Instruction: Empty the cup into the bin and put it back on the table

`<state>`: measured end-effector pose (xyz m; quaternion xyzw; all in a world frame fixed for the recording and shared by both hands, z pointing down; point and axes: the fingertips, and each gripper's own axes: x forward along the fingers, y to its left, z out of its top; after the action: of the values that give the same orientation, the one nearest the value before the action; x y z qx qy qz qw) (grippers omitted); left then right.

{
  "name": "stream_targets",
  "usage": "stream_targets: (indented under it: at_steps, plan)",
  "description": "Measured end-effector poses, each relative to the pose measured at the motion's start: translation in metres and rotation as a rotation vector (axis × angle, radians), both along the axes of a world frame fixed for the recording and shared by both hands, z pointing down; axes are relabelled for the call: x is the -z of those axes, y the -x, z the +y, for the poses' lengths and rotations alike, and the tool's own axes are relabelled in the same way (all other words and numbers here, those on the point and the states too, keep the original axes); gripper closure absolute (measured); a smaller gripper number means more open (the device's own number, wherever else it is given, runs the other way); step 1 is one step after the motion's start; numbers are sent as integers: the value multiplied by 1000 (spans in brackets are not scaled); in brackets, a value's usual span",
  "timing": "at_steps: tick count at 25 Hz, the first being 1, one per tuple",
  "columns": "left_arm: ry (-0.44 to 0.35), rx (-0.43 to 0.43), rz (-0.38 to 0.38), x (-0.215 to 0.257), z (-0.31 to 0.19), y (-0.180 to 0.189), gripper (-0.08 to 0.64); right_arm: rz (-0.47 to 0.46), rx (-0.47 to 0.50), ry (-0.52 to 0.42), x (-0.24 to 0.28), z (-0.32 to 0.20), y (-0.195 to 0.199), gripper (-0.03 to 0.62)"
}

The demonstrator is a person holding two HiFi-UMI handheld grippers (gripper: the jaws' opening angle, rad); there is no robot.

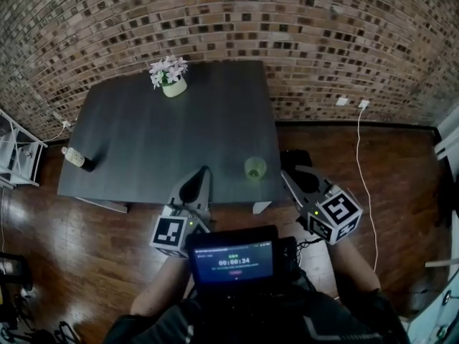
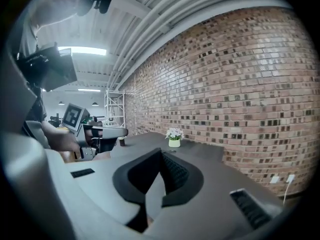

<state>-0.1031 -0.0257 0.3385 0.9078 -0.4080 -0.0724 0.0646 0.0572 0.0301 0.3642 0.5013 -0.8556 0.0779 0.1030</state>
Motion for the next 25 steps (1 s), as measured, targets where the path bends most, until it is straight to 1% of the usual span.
stream_targets:
  at_steps: [6, 10, 15, 25]
  plan:
    - [12, -17, -7, -5, 8, -4, 560, -11, -99, -5, -1, -3, -23, 591]
    - [19, -12, -8, -8, 8, -3, 560, -16, -151, -31, 5, -3, -39, 591]
    - [23, -8, -14, -14, 10, -6, 560, -33, -166, -34, 2, 0, -51, 591]
    - [23, -11, -19, -17, 17, -17, 560, -53, -148, -34, -1, 6, -57, 591]
